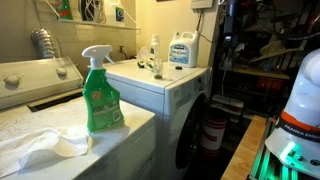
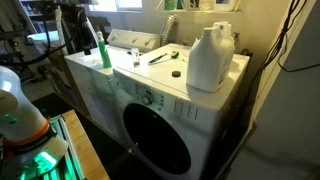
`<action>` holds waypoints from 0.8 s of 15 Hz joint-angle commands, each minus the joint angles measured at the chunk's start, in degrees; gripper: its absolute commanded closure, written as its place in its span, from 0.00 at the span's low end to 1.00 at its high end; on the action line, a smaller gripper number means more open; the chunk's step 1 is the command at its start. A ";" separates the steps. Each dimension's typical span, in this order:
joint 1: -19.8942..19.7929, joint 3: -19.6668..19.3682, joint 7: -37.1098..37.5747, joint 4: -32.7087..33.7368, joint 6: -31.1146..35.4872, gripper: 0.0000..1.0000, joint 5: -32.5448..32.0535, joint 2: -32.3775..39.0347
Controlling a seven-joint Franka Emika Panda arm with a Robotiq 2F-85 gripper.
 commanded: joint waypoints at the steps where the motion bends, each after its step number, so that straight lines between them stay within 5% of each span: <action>1: 0.07 -0.03 0.05 0.13 -0.11 0.00 -0.03 0.06; 10: -0.16 -1.00 -0.15 1.30 0.29 0.00 0.78 1.19; 12: -2.21 -2.17 1.14 2.85 5.45 0.00 0.20 3.17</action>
